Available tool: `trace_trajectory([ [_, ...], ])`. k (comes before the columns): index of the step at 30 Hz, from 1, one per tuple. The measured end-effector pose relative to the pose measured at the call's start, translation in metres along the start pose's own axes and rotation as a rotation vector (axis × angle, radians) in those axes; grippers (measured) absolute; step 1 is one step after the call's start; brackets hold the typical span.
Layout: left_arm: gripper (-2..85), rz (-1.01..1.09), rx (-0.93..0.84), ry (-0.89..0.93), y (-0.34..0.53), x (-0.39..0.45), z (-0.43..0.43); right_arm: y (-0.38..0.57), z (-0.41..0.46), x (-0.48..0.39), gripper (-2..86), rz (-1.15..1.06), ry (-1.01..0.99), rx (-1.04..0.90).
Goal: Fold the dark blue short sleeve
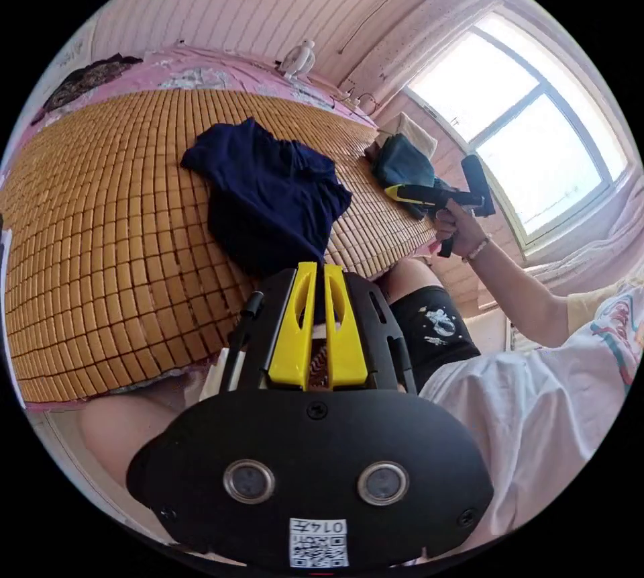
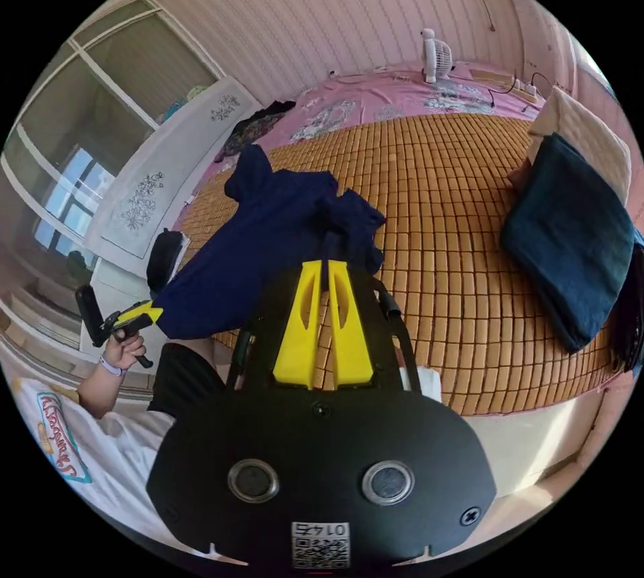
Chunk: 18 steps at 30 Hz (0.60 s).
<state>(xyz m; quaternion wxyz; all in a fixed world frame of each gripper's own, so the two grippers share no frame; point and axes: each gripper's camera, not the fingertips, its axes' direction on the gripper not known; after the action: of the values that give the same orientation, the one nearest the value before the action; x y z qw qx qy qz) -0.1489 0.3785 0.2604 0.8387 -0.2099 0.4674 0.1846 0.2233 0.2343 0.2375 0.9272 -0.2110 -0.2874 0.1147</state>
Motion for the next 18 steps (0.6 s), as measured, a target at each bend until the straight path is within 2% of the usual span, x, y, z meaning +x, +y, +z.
trace_trajectory([
  [2, -0.7, 0.014, -0.033, 0.082, 0.000, -0.001, 0.013, 0.010, 0.024, -0.001, 4.6, 0.034, -0.049, -0.064],
  [5, -0.7, 0.136, -0.073, 0.077, -0.008, 0.015, 0.020, 0.011, 0.049, -0.022, 5.6, -0.012, -0.063, -0.123],
  [9, -0.7, 0.215, -0.092, 0.108, -0.015, 0.021, 0.025, -0.013, 0.074, -0.071, 9.2, -0.184, -0.095, -0.177],
  [13, -0.8, 0.180, -0.091, 0.141, -0.011, 0.008, 0.021, -0.033, 0.124, -0.112, 11.1, -0.363, -0.028, -0.361],
  [14, -0.8, 0.171, -0.086, 0.133, -0.008, 0.003, 0.017, -0.035, 0.132, -0.113, 10.8, -0.372, -0.004, -0.391],
  [16, -0.8, 0.154, -0.068, 0.123, -0.005, -0.006, 0.006, -0.044, 0.151, -0.116, 3.7, -0.391, 0.062, -0.437],
  [18, -0.8, 0.131, -0.023, 0.111, -0.002, -0.016, -0.010, -0.057, 0.151, -0.121, 1.7, -0.408, 0.038, -0.424],
])
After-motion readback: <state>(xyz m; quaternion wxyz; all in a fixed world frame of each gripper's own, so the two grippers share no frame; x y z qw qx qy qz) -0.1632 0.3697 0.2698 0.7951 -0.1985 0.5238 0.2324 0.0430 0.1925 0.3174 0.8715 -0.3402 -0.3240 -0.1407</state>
